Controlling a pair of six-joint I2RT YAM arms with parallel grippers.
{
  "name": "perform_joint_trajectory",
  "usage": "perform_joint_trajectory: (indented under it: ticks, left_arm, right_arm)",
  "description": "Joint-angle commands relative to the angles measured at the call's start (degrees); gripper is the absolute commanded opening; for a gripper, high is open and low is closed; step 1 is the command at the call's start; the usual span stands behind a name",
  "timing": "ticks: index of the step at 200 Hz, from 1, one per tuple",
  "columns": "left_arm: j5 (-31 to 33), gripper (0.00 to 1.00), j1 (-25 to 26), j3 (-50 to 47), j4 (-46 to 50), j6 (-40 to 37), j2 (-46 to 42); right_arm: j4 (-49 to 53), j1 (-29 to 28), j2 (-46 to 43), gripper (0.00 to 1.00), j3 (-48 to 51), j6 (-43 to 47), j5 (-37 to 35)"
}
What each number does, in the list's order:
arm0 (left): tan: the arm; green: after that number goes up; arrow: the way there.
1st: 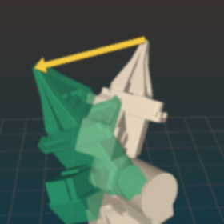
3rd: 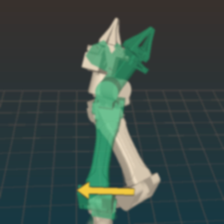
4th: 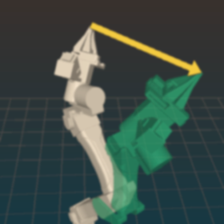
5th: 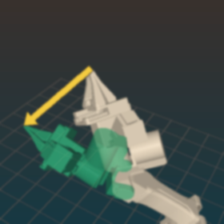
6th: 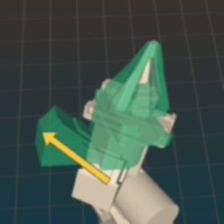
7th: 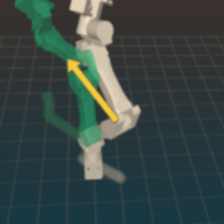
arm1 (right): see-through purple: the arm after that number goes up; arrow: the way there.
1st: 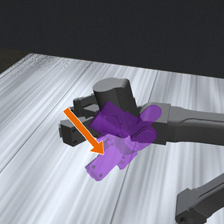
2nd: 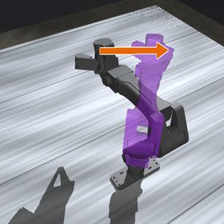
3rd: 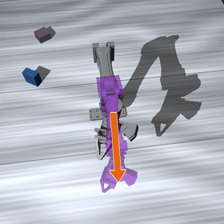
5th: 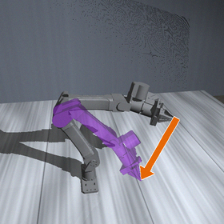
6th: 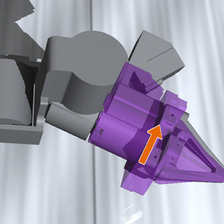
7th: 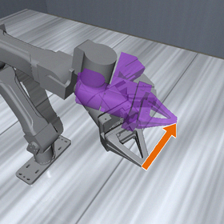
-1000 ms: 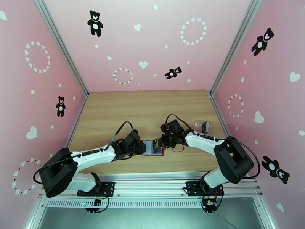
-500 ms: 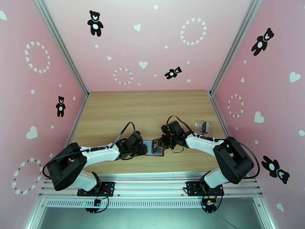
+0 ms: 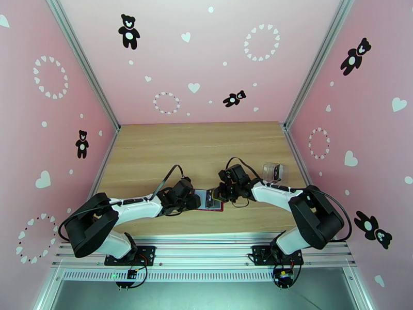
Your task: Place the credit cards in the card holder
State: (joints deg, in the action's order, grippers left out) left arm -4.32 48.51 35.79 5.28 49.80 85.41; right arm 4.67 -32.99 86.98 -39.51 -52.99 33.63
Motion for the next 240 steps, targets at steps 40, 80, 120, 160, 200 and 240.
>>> perform_joint_trajectory:
  ticks: [40,80,120,160,200,240]
  left_arm:
    - [-1.6,0.44,-0.4,-0.5,-0.4,0.4,0.5]
    - [-1.7,0.43,-0.4,-0.4,-0.6,0.5,0.8]
    - [-1.9,0.44,-0.3,-0.1,-0.8,0.5,1.2]
    - [-2.1,0.44,-0.3,-0.1,-1.1,0.5,1.6]
    - [-2.1,0.43,-0.2,-0.2,-1.2,0.5,1.7]
    - [-2.2,0.44,-0.2,-0.3,-1.2,0.5,1.5]
  right_arm:
    - [1.7,0.3,-2.9,0.0,1.1,0.1,-3.4]
    - [0.1,0.3,-1.5,0.0,1.4,-0.5,-2.2]
    - [-1.5,0.3,-0.2,0.0,2.0,-1.0,-1.4]
    - [-2.6,0.2,0.5,0.0,2.2,-1.5,-0.4]
    - [-2.7,0.2,0.7,0.0,2.4,-1.6,-0.3]
    - [-3.6,0.2,1.2,0.0,3.1,-1.8,-0.1]
